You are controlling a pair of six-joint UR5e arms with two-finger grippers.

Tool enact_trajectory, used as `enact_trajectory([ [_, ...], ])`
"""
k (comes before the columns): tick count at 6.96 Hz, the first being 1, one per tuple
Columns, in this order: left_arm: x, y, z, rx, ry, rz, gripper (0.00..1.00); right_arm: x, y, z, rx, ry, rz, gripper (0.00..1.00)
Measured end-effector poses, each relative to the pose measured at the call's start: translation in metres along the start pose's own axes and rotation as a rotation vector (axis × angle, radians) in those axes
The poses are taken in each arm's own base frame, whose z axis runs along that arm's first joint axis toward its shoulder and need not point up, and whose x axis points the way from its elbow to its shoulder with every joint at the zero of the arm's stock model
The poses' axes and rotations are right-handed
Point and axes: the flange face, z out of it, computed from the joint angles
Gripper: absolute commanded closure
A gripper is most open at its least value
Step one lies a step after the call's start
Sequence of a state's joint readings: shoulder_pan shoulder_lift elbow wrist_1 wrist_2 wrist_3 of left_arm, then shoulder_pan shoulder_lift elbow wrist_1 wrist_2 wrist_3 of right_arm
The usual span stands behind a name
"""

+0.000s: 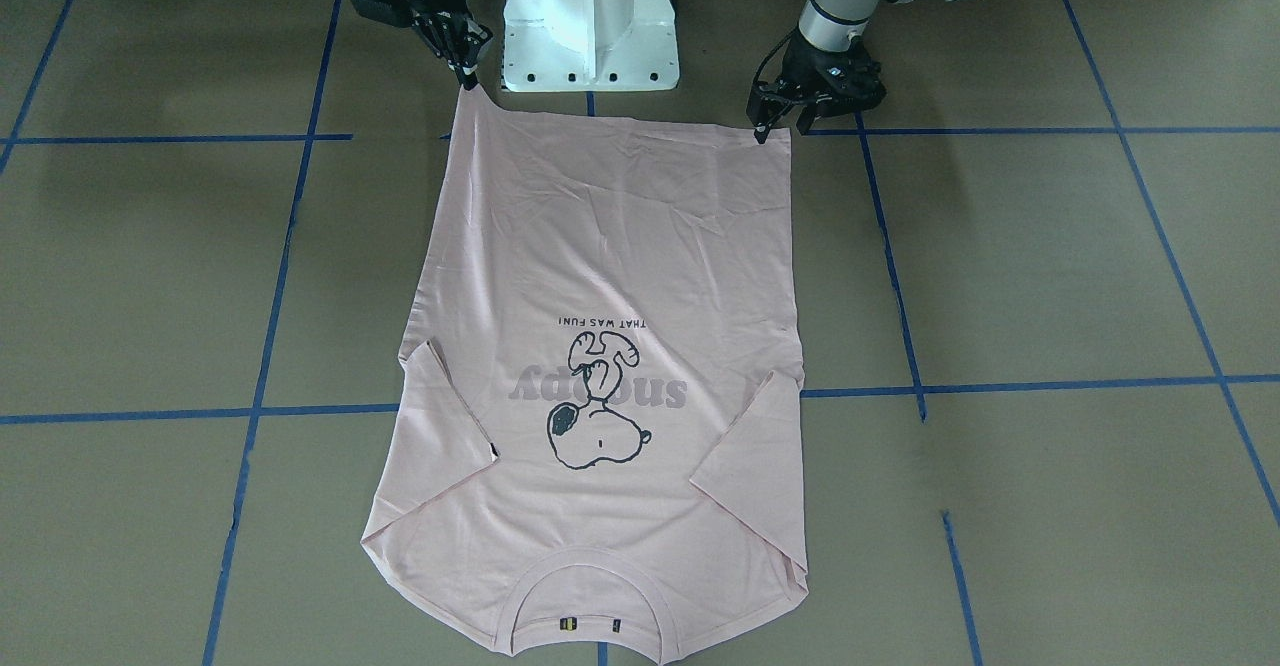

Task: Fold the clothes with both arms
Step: 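Lower both grippers to the hem corners nearest the robot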

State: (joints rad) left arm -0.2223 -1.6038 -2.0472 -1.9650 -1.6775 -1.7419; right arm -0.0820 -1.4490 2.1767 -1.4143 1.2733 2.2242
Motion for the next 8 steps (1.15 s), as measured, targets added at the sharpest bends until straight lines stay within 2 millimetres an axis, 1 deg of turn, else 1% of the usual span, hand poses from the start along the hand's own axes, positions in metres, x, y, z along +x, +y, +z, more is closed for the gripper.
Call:
enact_trajectory([
  [1, -0.0011, 0.0004, 0.0016, -0.004, -0.005, 0.0, 0.51, 0.0004, 0.0, 0.0001, 0.0, 0.001, -0.001, 1.0],
  [2, -0.003, 0.0009, 0.0037, -0.011, -0.012, -0.002, 0.51, 0.0006, 0.0001, 0.0002, 0.0, 0.001, -0.001, 1.0],
  [3, -0.0045, 0.001, 0.0056, -0.015, -0.018, -0.003, 0.63, 0.0006, 0.0004, -0.0001, -0.001, 0.001, -0.001, 1.0],
  [4, -0.0054, 0.001, 0.0067, -0.017, -0.021, -0.004, 0.89, 0.0007, 0.0006, -0.0002, -0.001, 0.001, -0.001, 1.0],
  [5, -0.0062, 0.0009, 0.0079, -0.018, -0.024, -0.005, 1.0, 0.0008, 0.0006, -0.0001, -0.001, 0.001, -0.001, 1.0],
  [8, -0.0057, 0.0019, 0.0077, -0.027, -0.025, -0.008, 1.0, 0.0008, 0.0006, -0.0004, -0.001, 0.001, -0.001, 1.0],
])
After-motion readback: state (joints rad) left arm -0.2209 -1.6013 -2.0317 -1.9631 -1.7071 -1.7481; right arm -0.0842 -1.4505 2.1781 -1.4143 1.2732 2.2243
